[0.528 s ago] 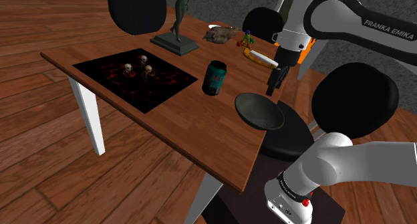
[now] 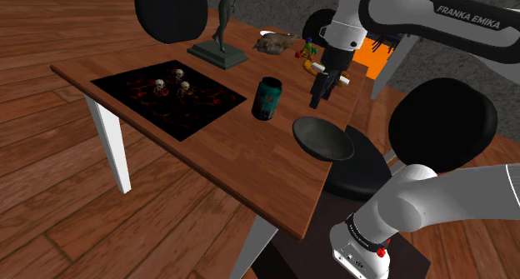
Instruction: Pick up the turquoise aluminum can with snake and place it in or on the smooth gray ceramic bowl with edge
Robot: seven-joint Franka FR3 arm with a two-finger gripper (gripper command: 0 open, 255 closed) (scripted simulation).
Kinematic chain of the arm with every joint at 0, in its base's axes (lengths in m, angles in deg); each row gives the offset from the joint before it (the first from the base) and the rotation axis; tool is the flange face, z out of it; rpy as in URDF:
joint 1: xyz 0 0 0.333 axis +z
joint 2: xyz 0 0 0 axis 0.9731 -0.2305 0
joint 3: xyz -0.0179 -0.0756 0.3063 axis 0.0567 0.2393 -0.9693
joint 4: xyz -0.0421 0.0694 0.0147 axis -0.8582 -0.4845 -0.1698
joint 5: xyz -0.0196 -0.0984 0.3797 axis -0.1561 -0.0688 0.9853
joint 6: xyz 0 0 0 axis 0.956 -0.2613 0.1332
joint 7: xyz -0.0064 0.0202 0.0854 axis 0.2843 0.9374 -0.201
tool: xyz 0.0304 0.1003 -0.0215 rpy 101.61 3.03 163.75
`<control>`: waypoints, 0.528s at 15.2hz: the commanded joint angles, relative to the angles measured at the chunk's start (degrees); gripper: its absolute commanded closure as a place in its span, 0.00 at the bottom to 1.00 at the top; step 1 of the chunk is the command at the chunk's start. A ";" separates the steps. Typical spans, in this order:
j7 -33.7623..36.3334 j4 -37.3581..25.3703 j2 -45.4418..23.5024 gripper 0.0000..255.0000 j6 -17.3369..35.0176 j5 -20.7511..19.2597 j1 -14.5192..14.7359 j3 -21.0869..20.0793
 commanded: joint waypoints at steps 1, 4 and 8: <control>1.50 -3.36 -3.09 0.00 0.92 0.53 0.40 -1.58; 3.71 -8.41 -7.68 0.00 2.17 0.83 0.87 -3.90; 6.84 -15.93 -14.08 0.00 3.26 0.35 1.45 -6.98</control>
